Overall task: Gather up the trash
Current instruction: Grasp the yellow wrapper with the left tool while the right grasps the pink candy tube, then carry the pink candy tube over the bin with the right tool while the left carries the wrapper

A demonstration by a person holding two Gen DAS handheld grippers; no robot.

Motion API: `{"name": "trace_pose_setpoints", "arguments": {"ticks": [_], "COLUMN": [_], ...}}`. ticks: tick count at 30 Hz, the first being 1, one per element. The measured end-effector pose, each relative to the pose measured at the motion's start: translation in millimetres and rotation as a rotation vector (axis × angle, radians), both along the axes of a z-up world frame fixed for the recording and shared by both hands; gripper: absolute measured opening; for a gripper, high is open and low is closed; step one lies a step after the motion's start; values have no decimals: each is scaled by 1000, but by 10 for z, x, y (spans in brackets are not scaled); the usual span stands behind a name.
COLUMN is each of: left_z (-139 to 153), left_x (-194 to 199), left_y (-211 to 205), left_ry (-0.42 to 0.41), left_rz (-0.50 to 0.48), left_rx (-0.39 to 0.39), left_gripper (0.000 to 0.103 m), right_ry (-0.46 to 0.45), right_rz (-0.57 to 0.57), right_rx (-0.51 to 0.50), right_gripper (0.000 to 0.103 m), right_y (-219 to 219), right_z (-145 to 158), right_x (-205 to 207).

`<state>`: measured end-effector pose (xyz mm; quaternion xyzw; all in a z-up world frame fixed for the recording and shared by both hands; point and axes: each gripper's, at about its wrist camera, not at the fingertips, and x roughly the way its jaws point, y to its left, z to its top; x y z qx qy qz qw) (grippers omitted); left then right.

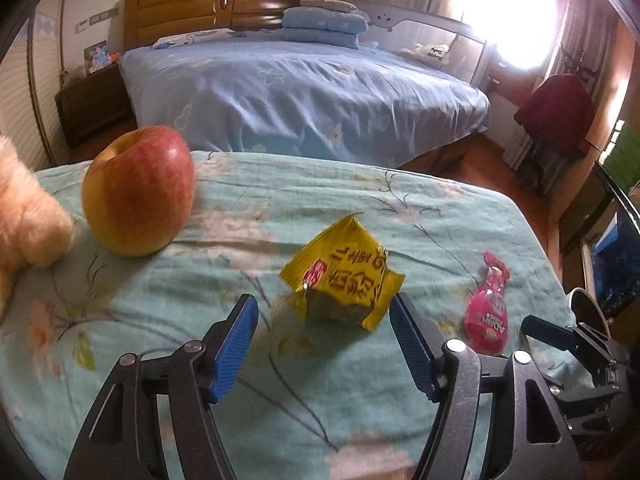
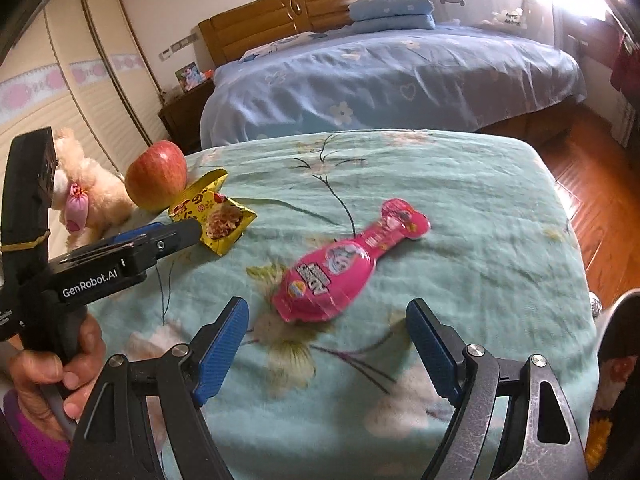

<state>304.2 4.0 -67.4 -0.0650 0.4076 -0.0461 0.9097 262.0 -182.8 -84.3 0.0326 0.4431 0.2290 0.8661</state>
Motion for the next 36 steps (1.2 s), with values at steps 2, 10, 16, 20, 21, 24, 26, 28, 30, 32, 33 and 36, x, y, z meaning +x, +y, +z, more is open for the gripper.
{"name": "trace_pose_setpoints", "arguments": {"ticks": [2,10,16,20,21,24,26,28,30,32,33,36], "left_z": [-40,-155,-139,-122,-117,-103,-90,-60,-28,4,16,64], "left_x": [52,193,122,-20,-70,-189,-300,-387,-497,-579,-623,-767], "left_y": [-14,-15,-58,-84,-92,-132,-181,-220,-271,-315,-342,-445], "left_ry": [-2,20,2,0,1,3,2,1,-3,-8,-8,-14], "left_rz": [0,-23,-42,-46,-46,-51,-57,-60,-65,-72,-79,-95], "left_rx": [9,-21,-7,-10,-13,-19,-28,-36,-38,-36,-38,-29], "left_gripper": [66,29,13,12,12,11,11,11,11,11,11,11], "right_ry": [-2,-11,-16,-16,-16,-11,-7,-6,-7,-8,-8,-12], "right_rz": [-2,9,12,13,15,15,14,14,12,4,-3,-13], "right_rx": [-12,-69,-72,-57,-49,-34,-23,-16,-10,-2,5,14], "right_gripper": [82,67,41,40,40,40,40,40,40,40,40,40], "right_y": [31,137,111,68,51,-18,-70,-130,-188,-266,-317,-412], "right_z": [-8,-47,-47,-36,-31,-16,-7,6,23,40,53,84], "right_x": [47,130,118,70,50,-30,-94,-176,-245,-324,-373,-474]}}
